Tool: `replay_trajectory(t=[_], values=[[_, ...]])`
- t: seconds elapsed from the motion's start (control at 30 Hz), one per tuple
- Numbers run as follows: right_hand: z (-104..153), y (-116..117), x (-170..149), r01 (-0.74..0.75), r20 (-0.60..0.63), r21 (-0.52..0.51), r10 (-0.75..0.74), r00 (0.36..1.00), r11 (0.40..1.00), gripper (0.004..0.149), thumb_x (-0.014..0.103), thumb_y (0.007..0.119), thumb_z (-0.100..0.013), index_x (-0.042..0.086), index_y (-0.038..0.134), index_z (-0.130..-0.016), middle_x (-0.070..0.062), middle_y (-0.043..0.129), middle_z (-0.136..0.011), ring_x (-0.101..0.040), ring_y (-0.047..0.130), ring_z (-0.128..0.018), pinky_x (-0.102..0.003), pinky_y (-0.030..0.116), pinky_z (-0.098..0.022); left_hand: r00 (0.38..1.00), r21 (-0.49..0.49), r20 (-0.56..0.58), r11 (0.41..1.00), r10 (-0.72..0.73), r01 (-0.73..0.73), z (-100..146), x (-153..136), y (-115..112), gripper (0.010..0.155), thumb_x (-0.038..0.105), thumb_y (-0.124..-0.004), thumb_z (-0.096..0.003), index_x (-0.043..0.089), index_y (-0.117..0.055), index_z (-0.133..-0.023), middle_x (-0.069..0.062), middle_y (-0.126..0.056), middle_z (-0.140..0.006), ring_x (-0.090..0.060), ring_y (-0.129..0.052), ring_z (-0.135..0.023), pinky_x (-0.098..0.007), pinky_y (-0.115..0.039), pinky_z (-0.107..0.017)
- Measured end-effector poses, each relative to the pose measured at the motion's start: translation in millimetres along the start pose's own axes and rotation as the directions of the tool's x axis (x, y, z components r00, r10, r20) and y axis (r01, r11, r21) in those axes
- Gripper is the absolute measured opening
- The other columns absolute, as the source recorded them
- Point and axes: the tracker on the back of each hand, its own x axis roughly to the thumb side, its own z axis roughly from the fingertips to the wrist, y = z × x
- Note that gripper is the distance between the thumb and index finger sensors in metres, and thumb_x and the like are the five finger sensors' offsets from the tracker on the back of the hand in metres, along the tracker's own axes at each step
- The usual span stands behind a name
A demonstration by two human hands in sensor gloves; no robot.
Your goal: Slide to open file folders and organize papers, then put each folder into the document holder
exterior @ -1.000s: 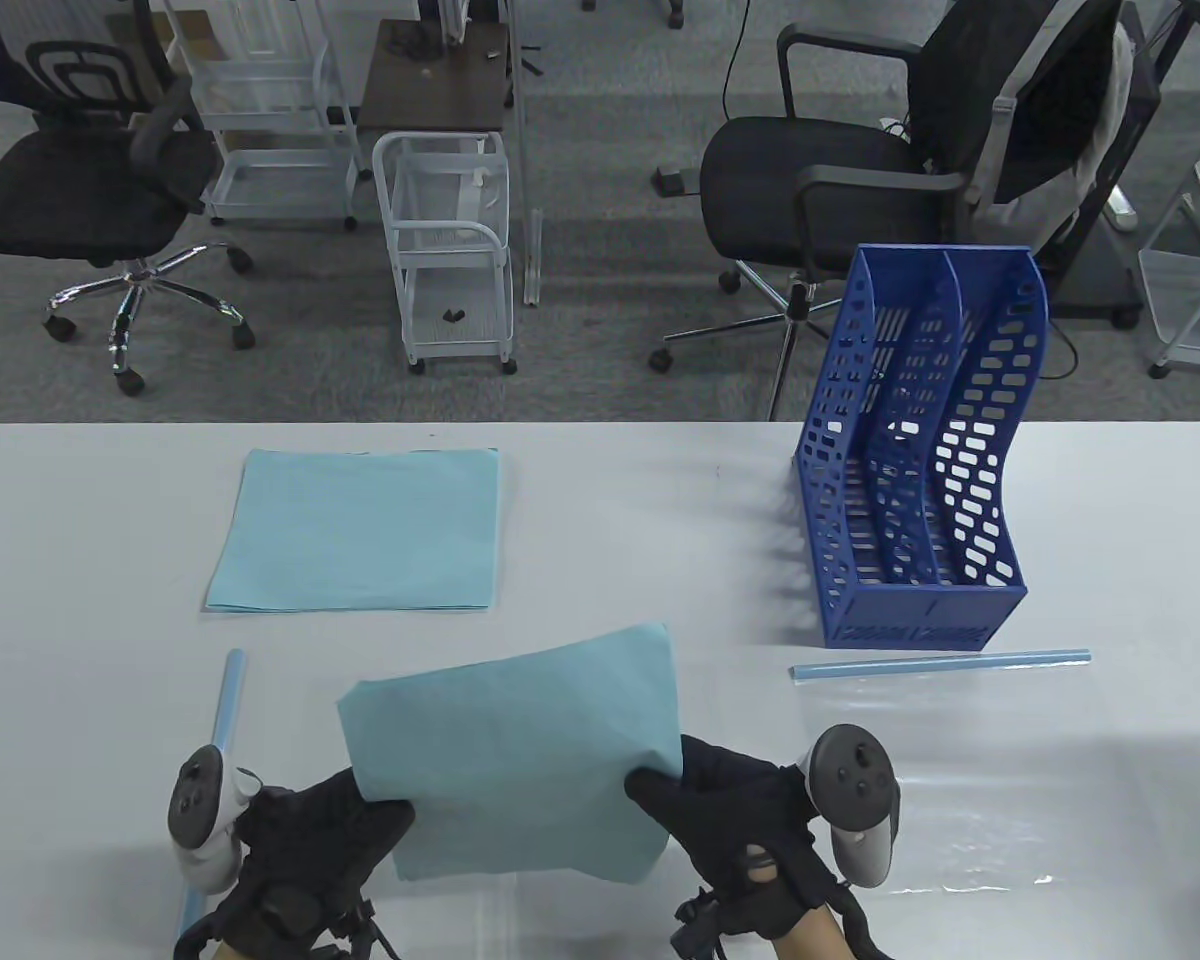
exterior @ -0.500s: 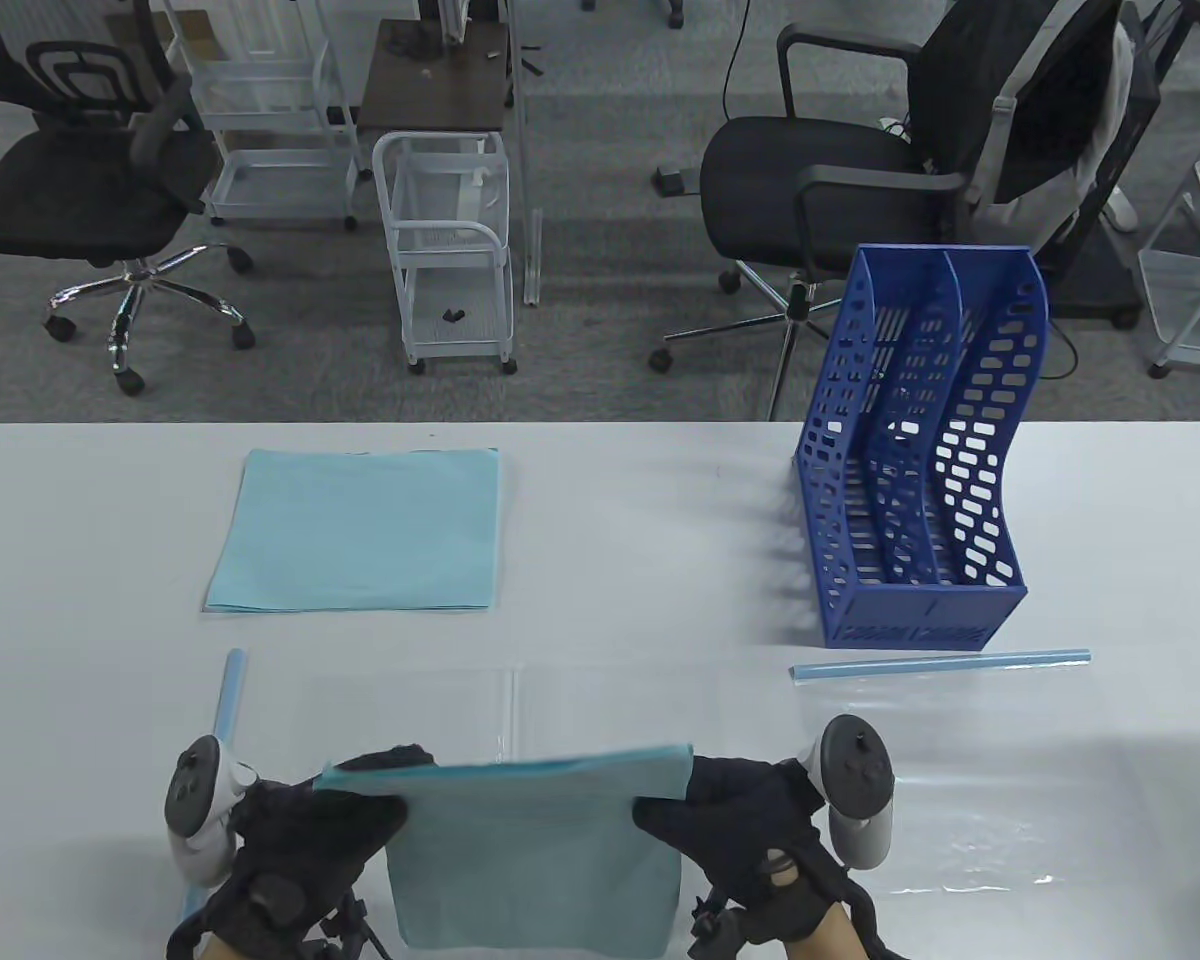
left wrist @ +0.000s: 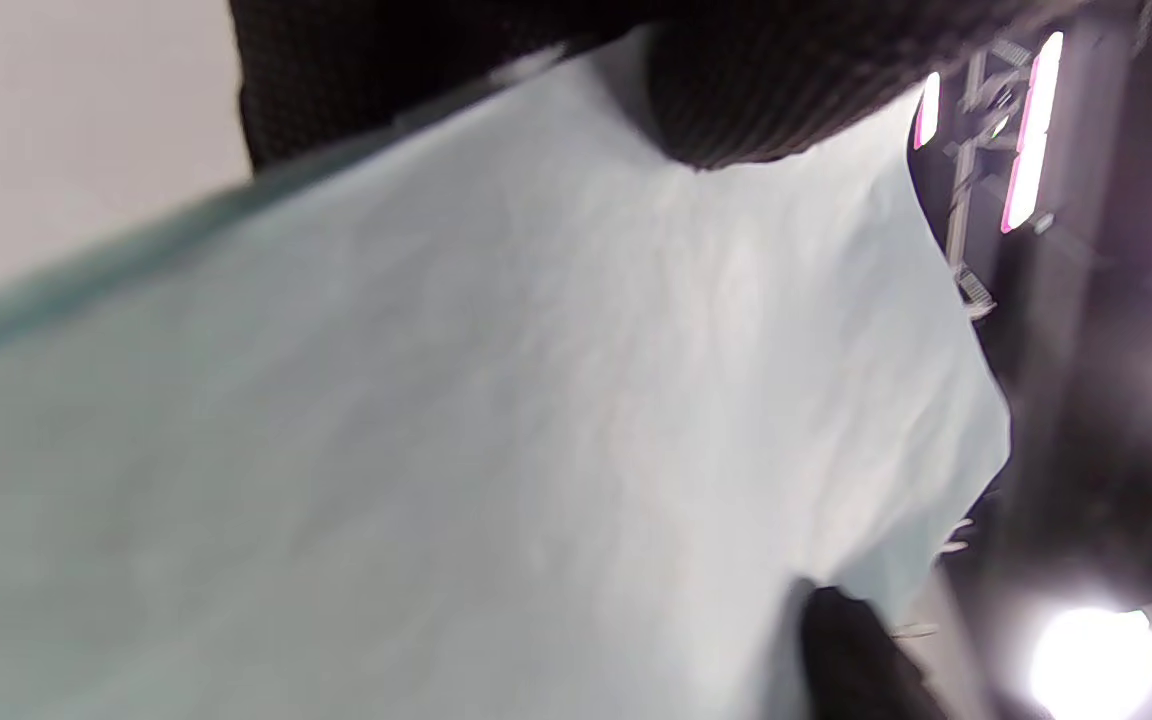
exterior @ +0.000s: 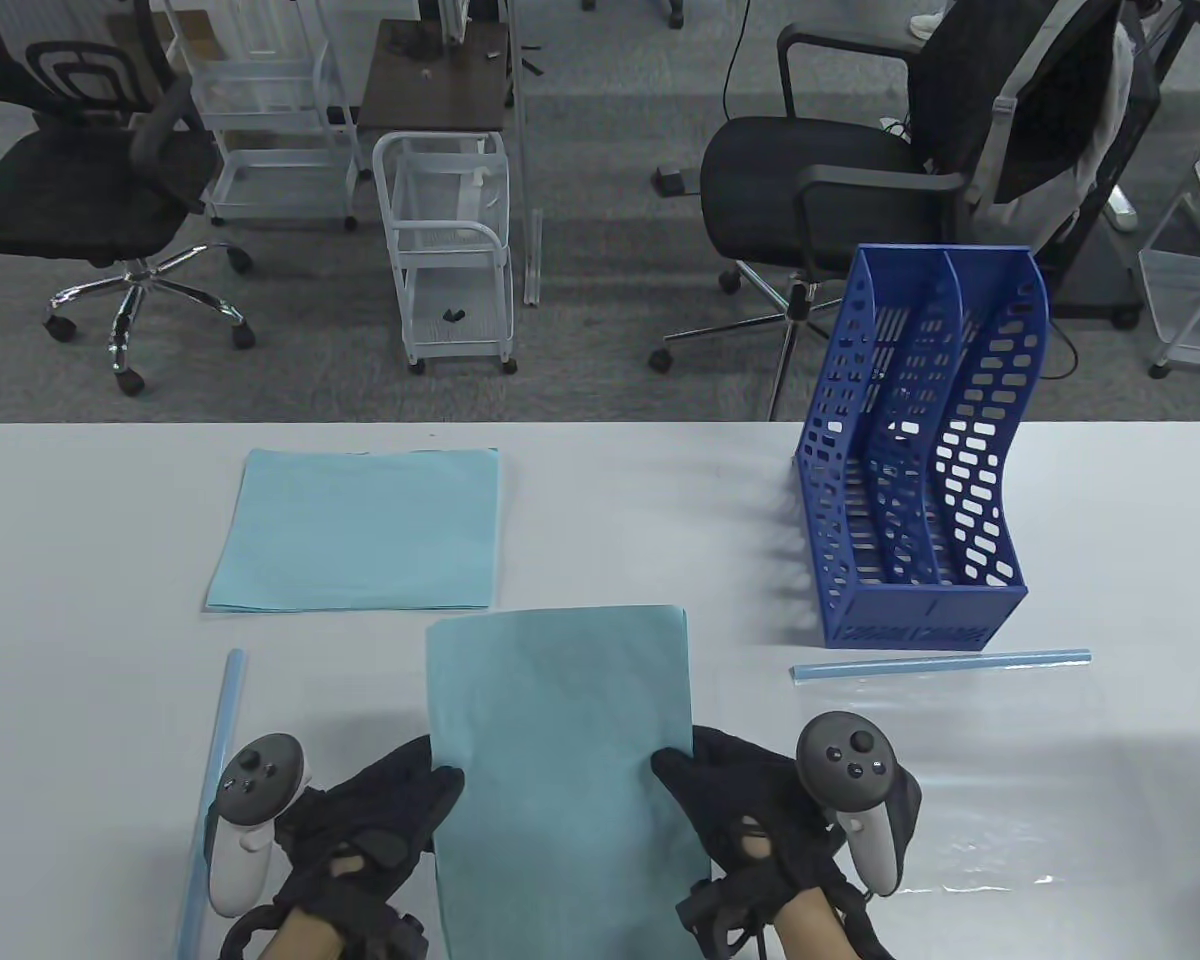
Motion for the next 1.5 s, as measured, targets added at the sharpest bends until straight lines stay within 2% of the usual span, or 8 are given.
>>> replay_trajectory(t=[0.13, 0.37, 0.5, 0.8, 0.93, 1.07, 1.2, 1.5], values=[[-10, -11, -17, -0.030, -0.110, 0.012, 0.031, 0.993, 0.999, 0.042, 0.044, 0.089, -0.040, 0.016, 0.095, -0.072, -0.001, 0.111, -0.047, -0.014, 0.112, -0.025, -0.037, 0.098, -0.030, 0.979, -0.012, -0.087, 0.983, -0.184, 0.184, -18, 13, -17, 0.047, 0.038, -0.084, -0.0488, 0.022, -0.086, -0.093, -0.004, -0.107, -0.073, -0.022, -0.116, -0.048, -0.042, -0.096, -0.041], [-25, -16, -45, -0.030, -0.245, 0.026, 0.035, 0.969, 0.999, 0.042, 0.043, 0.090, -0.040, 0.018, 0.095, -0.073, 0.000, 0.110, -0.050, -0.016, 0.111, -0.030, -0.040, 0.096, -0.036, 0.922, -0.088, -0.243, 0.953, -0.302, 0.289, -48, 19, -34, 0.048, 0.041, -0.084, -0.0489, 0.021, -0.086, -0.093, -0.003, -0.106, -0.072, -0.022, -0.114, -0.048, -0.042, -0.094, -0.043], [-28, -16, -51, -0.040, -0.278, 0.036, 0.049, 0.959, 0.999, 0.043, 0.043, 0.090, -0.039, 0.019, 0.095, -0.074, 0.000, 0.110, -0.051, -0.016, 0.110, -0.031, -0.039, 0.095, -0.037, 0.875, -0.101, -0.292, 0.923, -0.385, 0.373, -53, 20, -40, 0.049, 0.043, -0.085, -0.0482, 0.021, -0.086, -0.092, -0.002, -0.107, -0.070, -0.021, -0.113, -0.045, -0.041, -0.093, -0.041], [-30, -8, -59, -0.102, -0.348, 0.050, 0.113, 0.930, 0.993, 0.043, 0.046, 0.091, -0.039, 0.019, 0.095, -0.073, 0.003, 0.110, -0.050, -0.014, 0.111, -0.031, -0.037, 0.096, -0.037, 0.784, -0.061, -0.356, 0.850, -0.509, 0.524, -54, 20, -45, 0.053, 0.047, -0.087, -0.0463, 0.019, -0.088, -0.091, -0.002, -0.108, -0.066, -0.020, -0.113, -0.040, -0.041, -0.094, -0.038], [-31, -7, -60, -0.139, -0.367, 0.069, 0.155, 0.917, 0.988, 0.044, 0.047, 0.091, -0.039, 0.020, 0.095, -0.073, 0.002, 0.110, -0.050, -0.013, 0.112, -0.032, -0.037, 0.096, -0.037, 0.766, -0.105, -0.369, 0.843, -0.526, 0.528, -55, 19, -49, 0.056, 0.049, -0.087, -0.0465, 0.019, -0.085, -0.094, -0.003, -0.107, -0.069, -0.021, -0.113, -0.043, -0.041, -0.093, -0.040], [-32, -3, -61, -0.193, -0.379, 0.071, 0.205, 0.902, 0.979, 0.045, 0.047, 0.091, -0.039, 0.019, 0.095, -0.073, 0.002, 0.111, -0.050, -0.014, 0.113, -0.031, -0.037, 0.097, -0.037, 0.749, -0.101, -0.377, 0.828, -0.545, 0.552, -55, 19, -50, 0.057, 0.050, -0.087, -0.0462, 0.018, -0.085, -0.094, -0.003, -0.107, -0.069, -0.021, -0.113, -0.043, -0.041, -0.093, -0.040], [-31, 0, -60, -0.223, -0.380, 0.072, 0.234, 0.895, 0.972, 0.045, 0.047, 0.091, -0.039, 0.019, 0.095, -0.073, 0.002, 0.111, -0.050, -0.013, 0.113, -0.031, -0.037, 0.097, -0.037, 0.764, -0.119, -0.380, 0.846, -0.522, 0.519, -56, 17, -50, 0.060, 0.051, -0.086, -0.0465, 0.017, -0.083, -0.095, -0.004, -0.106, -0.072, -0.021, -0.113, -0.045, -0.042, -0.093, -0.041], [-32, 4, -61, -0.255, -0.388, 0.068, 0.261, 0.884, 0.964, 0.050, 0.052, 0.091, -0.038, 0.018, 0.093, -0.075, 0.001, 0.110, -0.052, -0.014, 0.113, -0.033, -0.037, 0.097, -0.037, 0.766, -0.121, -0.382, 0.850, -0.517, 0.513, -50, 20, -45, 0.065, 0.054, -0.085, -0.0461, 0.014, -0.080, -0.098, -0.008, -0.104, -0.076, -0.024, -0.113, -0.049, -0.044, -0.094, -0.042]])
